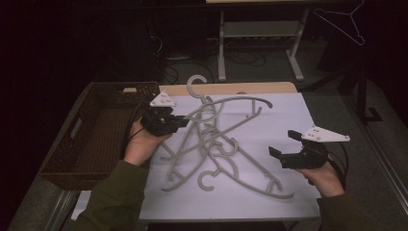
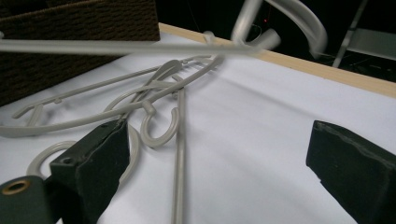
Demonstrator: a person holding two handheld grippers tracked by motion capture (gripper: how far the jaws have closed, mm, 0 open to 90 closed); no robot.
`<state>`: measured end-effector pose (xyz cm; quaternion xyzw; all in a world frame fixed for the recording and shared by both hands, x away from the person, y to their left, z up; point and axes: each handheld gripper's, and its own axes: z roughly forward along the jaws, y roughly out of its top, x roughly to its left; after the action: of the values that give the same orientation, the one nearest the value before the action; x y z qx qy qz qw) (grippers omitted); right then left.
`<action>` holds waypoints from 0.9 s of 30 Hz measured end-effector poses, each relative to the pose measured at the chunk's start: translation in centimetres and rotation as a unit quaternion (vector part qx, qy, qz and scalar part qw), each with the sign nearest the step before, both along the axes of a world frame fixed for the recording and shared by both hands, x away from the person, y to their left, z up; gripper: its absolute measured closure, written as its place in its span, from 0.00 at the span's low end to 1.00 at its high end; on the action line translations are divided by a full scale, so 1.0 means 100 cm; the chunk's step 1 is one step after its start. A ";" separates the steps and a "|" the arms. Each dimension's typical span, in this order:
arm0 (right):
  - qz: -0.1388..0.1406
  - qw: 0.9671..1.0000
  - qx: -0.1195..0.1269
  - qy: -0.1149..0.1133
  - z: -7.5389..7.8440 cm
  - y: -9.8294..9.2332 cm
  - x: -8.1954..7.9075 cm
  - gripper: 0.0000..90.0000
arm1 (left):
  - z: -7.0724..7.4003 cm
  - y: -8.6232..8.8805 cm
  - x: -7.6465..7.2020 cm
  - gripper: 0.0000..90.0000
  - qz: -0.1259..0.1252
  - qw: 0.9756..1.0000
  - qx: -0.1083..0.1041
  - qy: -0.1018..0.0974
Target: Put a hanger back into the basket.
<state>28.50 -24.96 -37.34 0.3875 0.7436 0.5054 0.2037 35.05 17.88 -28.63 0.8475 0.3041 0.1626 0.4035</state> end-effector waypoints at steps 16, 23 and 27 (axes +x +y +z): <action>-0.009 1.000 -0.001 -0.003 0.000 -0.001 -0.005 0.05 | 0.025 0.130 -0.006 0.91 0.113 0.993 -0.018 -0.023; -0.011 1.000 -0.003 -0.001 -0.001 -0.001 -0.004 0.05 | 0.026 0.192 -0.011 0.91 0.169 0.985 -0.006 -0.031; -0.014 1.000 -0.006 -0.002 -0.002 -0.002 -0.003 0.05 | 0.023 0.221 -0.015 0.91 0.192 0.981 -0.005 -0.033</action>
<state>28.19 -25.18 -37.52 0.3955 0.7410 0.4987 0.2141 33.58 39.98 -26.38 0.7656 0.4485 0.2633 0.3787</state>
